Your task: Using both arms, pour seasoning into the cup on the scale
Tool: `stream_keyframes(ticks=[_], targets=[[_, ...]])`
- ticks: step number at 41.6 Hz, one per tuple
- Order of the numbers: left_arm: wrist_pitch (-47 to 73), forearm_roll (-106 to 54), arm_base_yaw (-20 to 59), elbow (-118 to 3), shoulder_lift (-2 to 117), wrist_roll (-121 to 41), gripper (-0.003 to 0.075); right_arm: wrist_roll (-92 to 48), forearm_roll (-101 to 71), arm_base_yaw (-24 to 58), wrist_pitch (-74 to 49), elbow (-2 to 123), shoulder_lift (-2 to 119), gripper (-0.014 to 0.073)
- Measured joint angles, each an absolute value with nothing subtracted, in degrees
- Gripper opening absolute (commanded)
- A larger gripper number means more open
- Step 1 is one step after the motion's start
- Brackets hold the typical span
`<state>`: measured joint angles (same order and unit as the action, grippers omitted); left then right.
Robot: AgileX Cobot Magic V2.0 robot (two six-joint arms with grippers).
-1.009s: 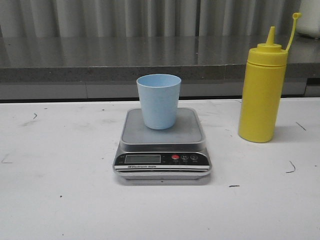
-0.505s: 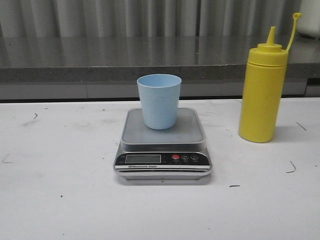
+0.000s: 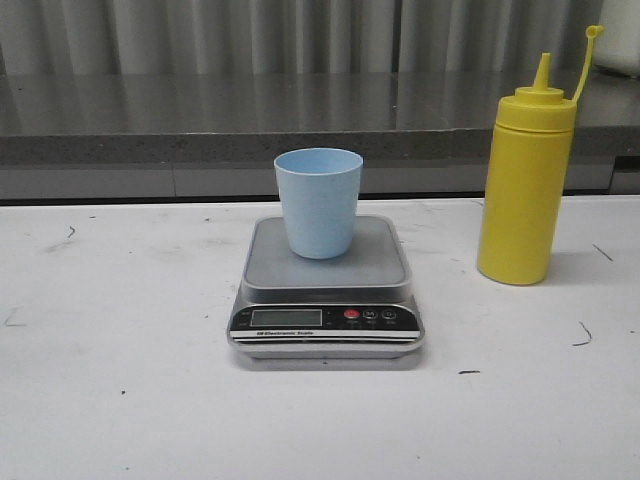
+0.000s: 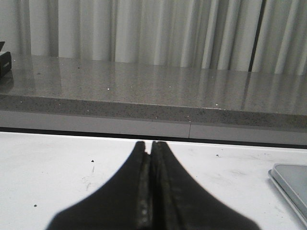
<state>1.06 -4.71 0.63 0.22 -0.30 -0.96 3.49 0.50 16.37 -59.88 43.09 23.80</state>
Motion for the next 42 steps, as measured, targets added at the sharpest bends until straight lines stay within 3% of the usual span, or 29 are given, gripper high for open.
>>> stream_keyframes(ticks=[9, 26, 42], targets=[[1.06, -4.71, 0.63, 0.22, -0.30, -0.96, -0.0020, 3.41, 4.04, 16.00, -56.74, 40.68, 22.00, -0.0069], [1.06, -4.71, 0.63, 0.22, -0.30, -0.96, -0.0020, 3.28, 3.62, 5.83, -20.39, 10.14, 3.20, -0.0067], [1.06, -4.71, 0.63, 0.22, -0.30, -0.96, -0.0020, 3.28, 1.56, 2.98, -6.10, -1.53, -0.54, -0.0067]])
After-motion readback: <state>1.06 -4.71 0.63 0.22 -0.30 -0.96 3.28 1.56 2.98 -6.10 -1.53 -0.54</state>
